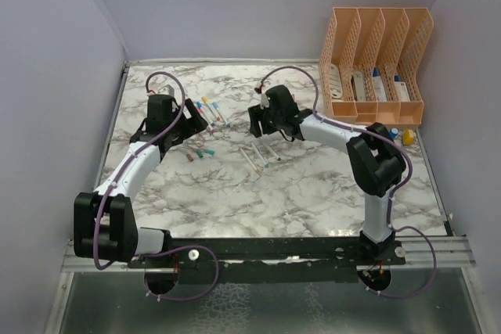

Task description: Open the pen caps

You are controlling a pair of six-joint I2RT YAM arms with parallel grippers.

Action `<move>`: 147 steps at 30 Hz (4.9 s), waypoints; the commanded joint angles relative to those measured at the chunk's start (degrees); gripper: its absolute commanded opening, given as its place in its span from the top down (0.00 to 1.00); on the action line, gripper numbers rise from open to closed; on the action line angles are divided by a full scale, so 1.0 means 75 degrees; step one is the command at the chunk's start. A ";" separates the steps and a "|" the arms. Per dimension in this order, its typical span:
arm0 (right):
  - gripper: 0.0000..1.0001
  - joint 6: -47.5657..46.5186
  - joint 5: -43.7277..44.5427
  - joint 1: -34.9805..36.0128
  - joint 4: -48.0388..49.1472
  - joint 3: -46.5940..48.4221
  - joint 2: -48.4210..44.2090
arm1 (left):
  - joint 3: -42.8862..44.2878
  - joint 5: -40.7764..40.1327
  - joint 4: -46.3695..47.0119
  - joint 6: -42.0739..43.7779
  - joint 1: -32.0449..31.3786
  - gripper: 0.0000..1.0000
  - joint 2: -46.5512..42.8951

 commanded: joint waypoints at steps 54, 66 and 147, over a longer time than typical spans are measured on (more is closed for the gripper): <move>0.83 -0.1302 0.0793 0.0938 -0.2077 0.5708 0.4431 | -0.0682 0.1536 0.0571 -0.0171 0.1396 0.03 -0.1122; 0.99 0.0001 0.1749 0.0861 -0.1744 0.3670 0.3119 | -0.0795 0.2119 0.1405 -0.0799 0.1373 0.04 -0.0798; 0.30 0.0219 -0.0934 0.0928 -0.0572 0.1178 -0.0370 | 0.0248 0.2975 0.5100 -0.3037 -0.0816 1.00 0.2386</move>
